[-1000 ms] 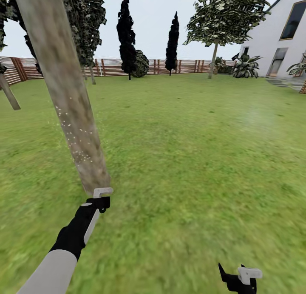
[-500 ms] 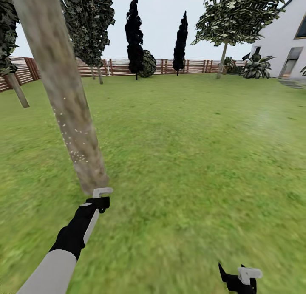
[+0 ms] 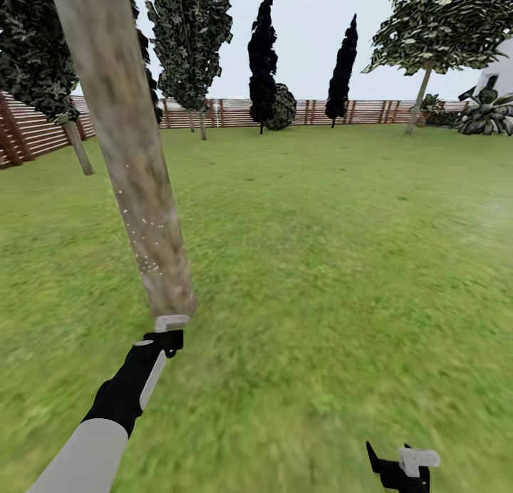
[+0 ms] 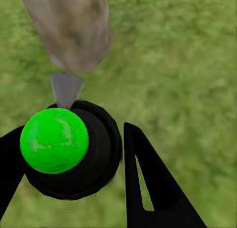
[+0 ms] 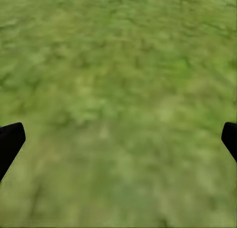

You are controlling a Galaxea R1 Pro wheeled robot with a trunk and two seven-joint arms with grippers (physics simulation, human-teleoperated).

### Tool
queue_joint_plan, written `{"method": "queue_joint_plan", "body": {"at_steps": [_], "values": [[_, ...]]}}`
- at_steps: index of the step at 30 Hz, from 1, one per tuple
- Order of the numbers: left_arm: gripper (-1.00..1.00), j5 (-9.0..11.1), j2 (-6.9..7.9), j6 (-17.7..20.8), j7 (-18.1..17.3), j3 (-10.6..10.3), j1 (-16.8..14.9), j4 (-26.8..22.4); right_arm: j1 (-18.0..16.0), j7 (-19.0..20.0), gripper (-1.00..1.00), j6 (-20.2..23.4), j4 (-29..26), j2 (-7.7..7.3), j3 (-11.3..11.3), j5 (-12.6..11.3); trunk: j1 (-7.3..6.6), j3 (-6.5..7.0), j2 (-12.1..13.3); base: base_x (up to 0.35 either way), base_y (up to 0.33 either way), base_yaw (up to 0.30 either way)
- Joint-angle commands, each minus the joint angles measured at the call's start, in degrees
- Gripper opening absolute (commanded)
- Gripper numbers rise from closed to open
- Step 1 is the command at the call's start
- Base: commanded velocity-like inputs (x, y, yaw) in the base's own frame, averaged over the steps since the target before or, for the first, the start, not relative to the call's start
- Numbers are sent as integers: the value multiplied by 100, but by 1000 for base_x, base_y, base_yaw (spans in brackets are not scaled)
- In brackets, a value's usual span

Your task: In the garden, pick up the pesticide atomizer on the floor and spray pesticide onto both trees until each tree trunk is fully covered.

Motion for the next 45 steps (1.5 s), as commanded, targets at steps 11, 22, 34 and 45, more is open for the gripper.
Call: {"method": "queue_joint_plan", "body": {"at_steps": [11, 22, 34, 45], "values": [[-100, 10, -6, 21, 9, 11, -4, 0, -4, 48, 100, -15, 10, -1, -44, 16, 1, -5, -2, 244, -178, 277], [-100, 10, 13, 21, 9, 19, -4, 0, -3, 48, 100, -15, 10, -1, -45, 14, 1, -5, -2, 244, -176, 277], [-100, 3, 11, 7, 11, 11, -4, -9, -3, 49, 100, -15, 10, -1, -47, 12, 1, -5, -2, 154, -232, 82], [-100, -16, 11, 12, 15, 11, -4, -9, -3, 50, 100, -15, 10, -1, -48, 16, 1, -5, -2, 123, -265, 202]]}}
